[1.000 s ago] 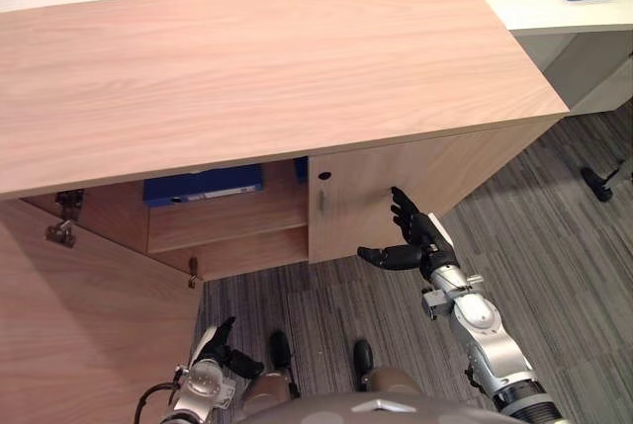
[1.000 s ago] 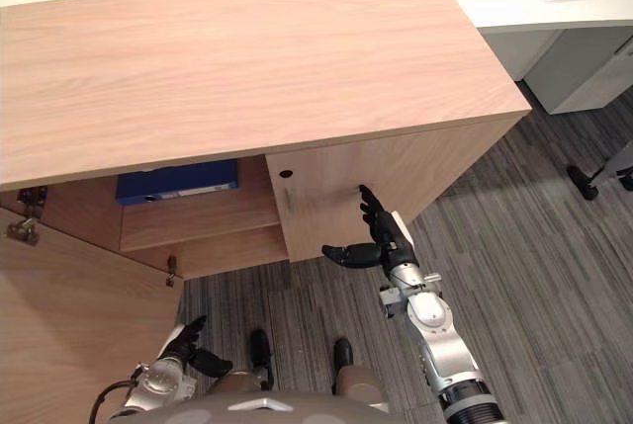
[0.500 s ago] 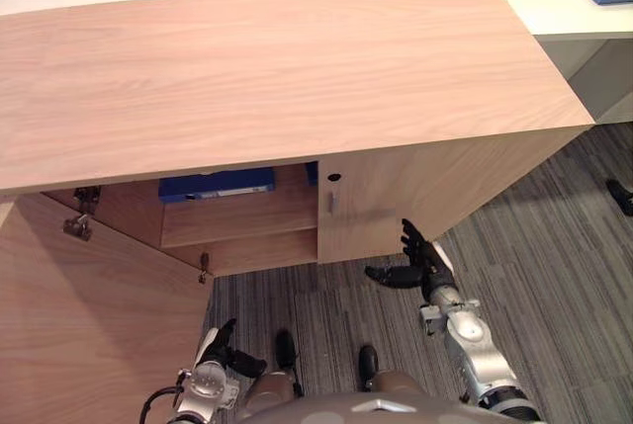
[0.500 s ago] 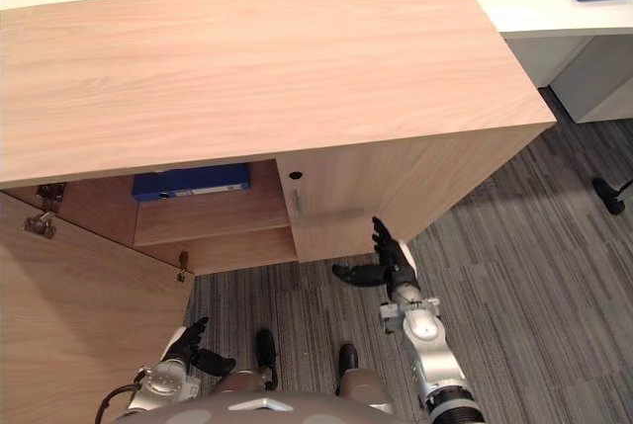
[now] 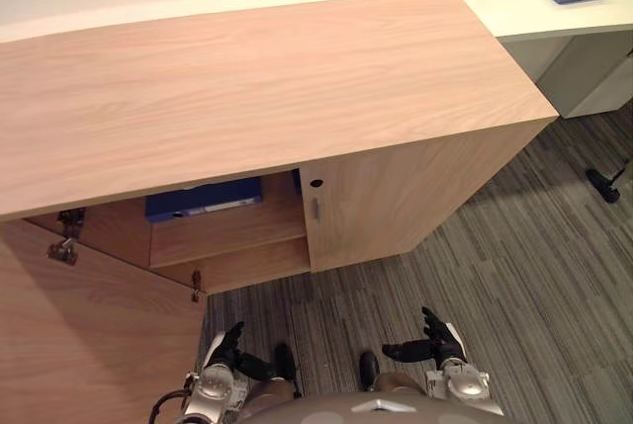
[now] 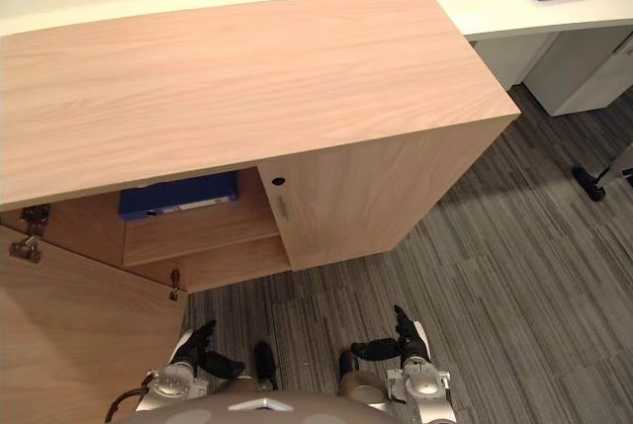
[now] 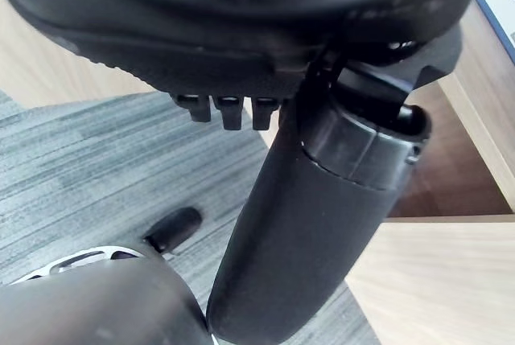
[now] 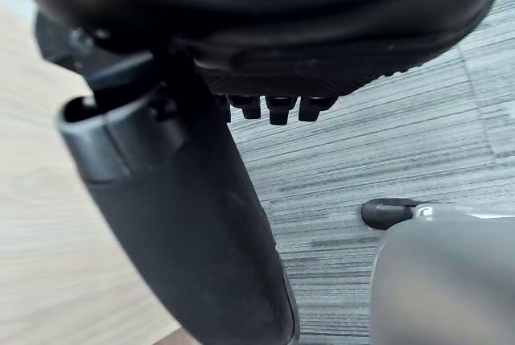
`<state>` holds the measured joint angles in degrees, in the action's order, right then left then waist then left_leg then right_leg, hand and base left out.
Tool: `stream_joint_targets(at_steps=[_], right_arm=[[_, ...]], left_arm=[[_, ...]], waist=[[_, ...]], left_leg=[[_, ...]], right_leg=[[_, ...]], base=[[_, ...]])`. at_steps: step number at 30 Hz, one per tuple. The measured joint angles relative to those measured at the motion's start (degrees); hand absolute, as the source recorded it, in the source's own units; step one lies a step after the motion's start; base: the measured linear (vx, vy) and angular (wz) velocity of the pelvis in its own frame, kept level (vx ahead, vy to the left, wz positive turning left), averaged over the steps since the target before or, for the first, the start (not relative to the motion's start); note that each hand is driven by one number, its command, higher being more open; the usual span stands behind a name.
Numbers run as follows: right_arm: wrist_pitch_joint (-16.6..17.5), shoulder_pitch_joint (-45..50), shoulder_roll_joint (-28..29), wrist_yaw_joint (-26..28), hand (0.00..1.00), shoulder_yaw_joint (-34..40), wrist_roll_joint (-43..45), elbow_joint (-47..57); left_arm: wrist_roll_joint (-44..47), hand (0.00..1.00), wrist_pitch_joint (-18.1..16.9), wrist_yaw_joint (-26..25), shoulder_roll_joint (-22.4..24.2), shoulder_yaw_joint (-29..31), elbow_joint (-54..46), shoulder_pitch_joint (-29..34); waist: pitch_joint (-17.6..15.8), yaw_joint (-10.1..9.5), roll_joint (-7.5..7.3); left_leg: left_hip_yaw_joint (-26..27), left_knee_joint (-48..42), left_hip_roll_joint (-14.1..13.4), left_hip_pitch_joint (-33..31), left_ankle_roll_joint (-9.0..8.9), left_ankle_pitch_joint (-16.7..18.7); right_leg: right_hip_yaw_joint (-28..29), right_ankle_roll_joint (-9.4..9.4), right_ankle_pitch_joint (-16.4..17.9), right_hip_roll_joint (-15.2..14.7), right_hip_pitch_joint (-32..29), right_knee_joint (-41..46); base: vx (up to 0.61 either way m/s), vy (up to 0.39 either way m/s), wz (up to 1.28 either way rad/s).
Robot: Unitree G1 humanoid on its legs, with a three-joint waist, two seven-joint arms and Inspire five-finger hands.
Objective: Walk over to the cabinet, pick up the folder, carry it to the office cabinet, place the folder inside the office cabinet, then close the office cabinet door
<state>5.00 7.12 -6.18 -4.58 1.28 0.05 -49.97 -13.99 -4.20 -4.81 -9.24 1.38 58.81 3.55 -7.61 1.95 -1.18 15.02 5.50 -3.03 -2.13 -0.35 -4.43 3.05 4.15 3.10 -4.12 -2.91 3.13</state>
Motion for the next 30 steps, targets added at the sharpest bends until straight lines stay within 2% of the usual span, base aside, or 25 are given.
stream_joint_targets(at_steps=[2,5,10,15,18,19,20,21,22,23,24,26,27,30], right_arm=[[0.0,-0.5,0.0,-0.3,1.00,0.0,0.0,-1.0],[-0.1,-1.2,0.4,-0.5,1.00,0.4,0.1,-2.1],[-0.3,-1.1,1.7,-1.0,1.00,2.3,0.3,-2.7],[-0.9,-1.2,2.3,-1.6,1.00,3.4,0.2,-3.2],[-1.0,-1.5,3.4,-2.9,1.00,4.3,0.2,-0.7],[-1.0,-2.0,4.2,-3.0,1.00,4.3,0.2,0.8],[-0.9,-2.1,4.8,-3.1,1.00,4.4,0.2,2.0],[-0.9,-2.1,4.7,-3.1,1.00,4.4,0.2,2.4],[-1.0,-1.1,4.8,-3.2,1.00,4.4,0.2,3.2],[-1.0,-1.1,4.8,-3.2,1.00,4.4,0.2,3.3],[-1.1,-0.4,4.5,-3.2,1.00,4.7,0.2,3.3],[-1.7,-0.2,5.2,-3.1,1.00,6.4,0.2,2.6],[-1.8,-0.2,5.9,-3.1,1.00,6.5,0.2,1.6],[-2.1,-0.2,6.1,-3.1,1.00,6.6,0.3,-1.0]], left_arm=[[0.1,1.00,0.0,0.0,0.0,0.0,0.0,-0.2],[1.0,1.00,0.0,0.0,-0.1,0.3,0.0,-0.6],[4.9,1.00,0.0,-0.4,0.2,5.1,0.0,-0.2],[8.5,1.00,0.3,-1.9,1.8,11.7,0.0,0.2],[10.5,1.00,1.0,-2.5,3.8,14.2,-1.0,0.5],[11.1,1.00,1.1,-2.4,4.5,15.3,-1.2,0.5],[11.6,1.00,1.7,-2.0,4.7,17.5,-1.3,0.0],[11.7,1.00,2.0,-2.1,4.9,18.3,-1.3,-0.3],[11.6,1.00,2.2,-2.4,5.1,18.5,-1.4,-0.4],[11.6,1.00,2.2,-2.3,5.3,18.5,-1.4,-0.4],[11.6,1.00,2.2,-2.3,5.9,18.5,-1.4,-0.4],[11.6,1.00,2.2,-2.2,5.9,18.6,-1.8,-0.9],[11.7,1.00,2.2,-2.2,5.7,18.7,-2.2,-0.3],[13.9,1.00,2.3,-2.3,4.9,21.5,-1.9,0.2]], waist=[[-0.1,0.00,0.06],[-0.2,-0.09,0.14],[-0.2,-0.91,0.19],[-0.2,-1.77,0.28],[-0.1,-2.18,0.17],[0.0,-2.26,-0.40],[-0.4,-2.22,-1.42],[-0.4,-2.02,-1.44],[-0.3,-1.52,-1.50],[-0.2,-1.50,-1.41],[0.7,-1.51,0.09],[1.5,-1.48,-1.03],[2.1,-1.49,-1.95],[2.6,-1.56,-2.42]], left_leg=[[0.2,0.0,0.0,-0.4,0.01,0.0],[-0.7,0.0,0.0,-0.9,0.01,0.0],[-5.8,0.0,0.2,-1.5,-0.98,-0.2],[-13.6,-0.4,0.1,-3.2,-1.39,-2.5],[-14.3,-1.7,0.0,-5.0,-1.66,-3.3],[-12.0,-4.1,-0.2,-6.6,-1.48,-1.3],[-7.9,-11.0,-0.4,-8.8,-1.13,2.8],[-5.8,-16.8,-0.8,-9.9,-0.63,5.8],[-2.5,-25.1,-1.5,-9.4,-0.36,10.4],[-1.9,-25.4,-1.7,-9.2,-0.42,10.9],[-0.5,-23.8,-1.8,-8.5,0.13,12.3],[-0.4,-17.5,0.6,-6.5,0.45,10.3],[-0.8,-12.1,2.3,-4.3,0.84,7.6],[-2.4,-2.9,4.2,0.7,1.36,3.2]], right_leg=[[0.7,0.31,0.2,0.1,-0.9,0.8],[0.8,0.41,2.3,0.1,-2.3,4.7],[-1.7,-0.02,6.3,0.3,-2.0,8.1],[-4.5,-1.95,8.0,1.1,-0.2,10.2],[-5.9,-3.68,9.2,1.0,-0.4,12.2],[-7.3,-4.13,9.6,0.2,-0.9,12.1],[-8.4,-3.70,10.5,-0.9,-0.5,11.7],[-9.1,-3.68,10.5,-1.3,-0.3,11.9],[-10.5,-3.19,10.9,-2.3,1.4,12.0],[-10.7,-3.02,11.0,-2.3,1.6,12.0],[-11.5,-2.07,11.7,-2.2,2.0,12.1],[-11.9,-1.19,11.9,-3.1,1.5,11.8],[-12.0,-0.82,11.5,-3.9,2.0,10.6],[-11.9,-0.33,10.0,-3.9,5.1,7.3]], base=[[-0.01,-0.001,-0.11],[-0.03,-0.019,0.15],[-0.01,-0.052,0.50],[0.04,-0.066,0.84],[-0.02,-0.018,0.87],[-0.09,-0.011,0.51],[-0.05,-0.011,0.32],[0.00,0.020,0.45],[0.03,0.020,0.41],[0.03,0.066,0.50],[0.02,0.110,0.43],[0.02,0.106,0.36],[0.05,0.077,0.24],[0.04,0.052,0.26]])
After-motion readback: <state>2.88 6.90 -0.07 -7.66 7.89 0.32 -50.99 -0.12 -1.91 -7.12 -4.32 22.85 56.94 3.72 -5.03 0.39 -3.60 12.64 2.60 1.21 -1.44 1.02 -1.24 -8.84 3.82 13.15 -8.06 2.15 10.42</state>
